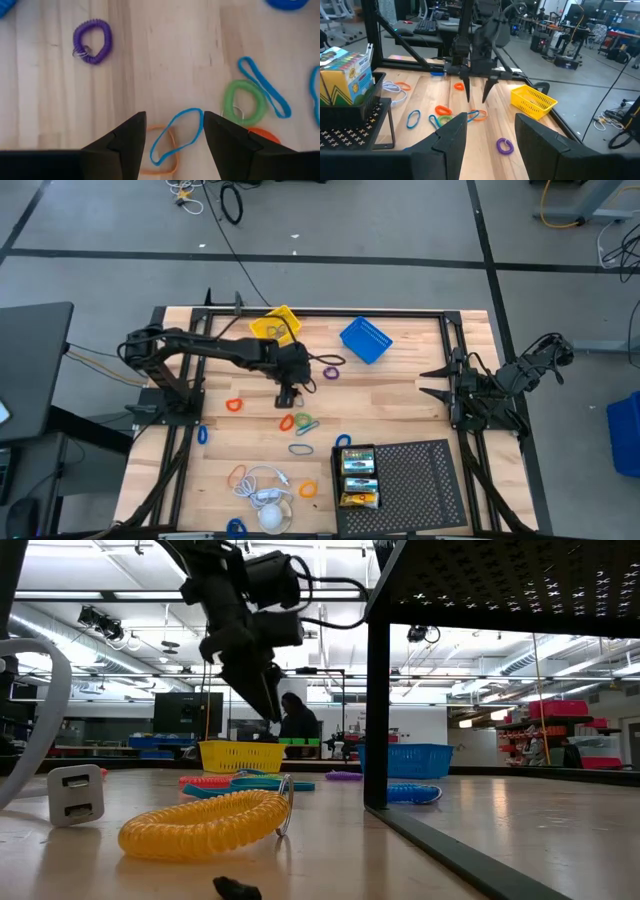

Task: Pick & Place Office Desk Supplies
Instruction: Put the blue rubber band into the yellow basket

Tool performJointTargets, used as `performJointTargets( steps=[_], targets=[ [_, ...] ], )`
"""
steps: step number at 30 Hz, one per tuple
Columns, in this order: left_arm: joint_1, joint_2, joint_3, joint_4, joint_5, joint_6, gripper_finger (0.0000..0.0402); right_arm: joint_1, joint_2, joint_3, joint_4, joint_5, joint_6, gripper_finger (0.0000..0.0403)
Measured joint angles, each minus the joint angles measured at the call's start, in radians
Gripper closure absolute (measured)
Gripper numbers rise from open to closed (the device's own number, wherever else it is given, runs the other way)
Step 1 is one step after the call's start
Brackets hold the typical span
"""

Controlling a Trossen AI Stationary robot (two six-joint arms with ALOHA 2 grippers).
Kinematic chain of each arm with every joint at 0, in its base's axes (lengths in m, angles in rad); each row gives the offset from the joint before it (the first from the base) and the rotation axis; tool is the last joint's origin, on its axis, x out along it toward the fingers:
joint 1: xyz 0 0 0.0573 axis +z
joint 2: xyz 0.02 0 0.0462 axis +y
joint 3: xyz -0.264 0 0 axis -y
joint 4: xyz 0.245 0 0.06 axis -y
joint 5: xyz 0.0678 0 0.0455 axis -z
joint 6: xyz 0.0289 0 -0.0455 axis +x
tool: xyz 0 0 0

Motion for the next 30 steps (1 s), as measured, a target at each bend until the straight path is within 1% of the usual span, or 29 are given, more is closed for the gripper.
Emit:
performJointTargets(
  steps=[8,10,15,18,20,22,25,28,30],
  targets=[
    [0.001,0.120,0.000,0.002,0.007,-0.029,0.0200,0.000,0.000,0.000,0.000,0.000,0.002,0.0227],
    [0.001,0.145,0.000,0.003,-0.006,-0.026,0.0200,0.000,0.000,0.000,0.000,0.000,0.002,0.0227],
    [-0.003,0.189,0.000,0.000,-0.012,-0.007,0.0202,0.000,0.000,0.000,0.000,0.000,0.002,0.0227],
    [-0.009,0.208,0.000,0.012,-0.027,-0.007,0.0212,0.000,0.000,0.000,0.000,0.000,0.002,0.0227],
    [-0.012,0.213,0.000,0.013,-0.052,-0.007,0.0230,0.000,0.000,0.000,0.000,0.000,0.002,0.0227],
    [-0.019,0.213,0.000,0.013,-0.063,-0.007,0.0256,0.000,0.000,0.000,0.000,0.000,0.002,0.0227],
    [-0.022,0.210,-0.001,0.018,-0.072,-0.020,0.0311,0.000,0.000,0.000,0.000,0.000,0.002,0.0227],
    [-0.026,0.209,-0.001,0.023,-0.089,-0.052,0.0378,0.000,0.000,0.000,0.000,0.000,0.002,0.0227],
    [-0.032,0.209,-0.001,0.023,-0.095,-0.078,0.0392,0.000,0.000,0.000,0.000,0.000,0.002,0.0227]
  ],
)
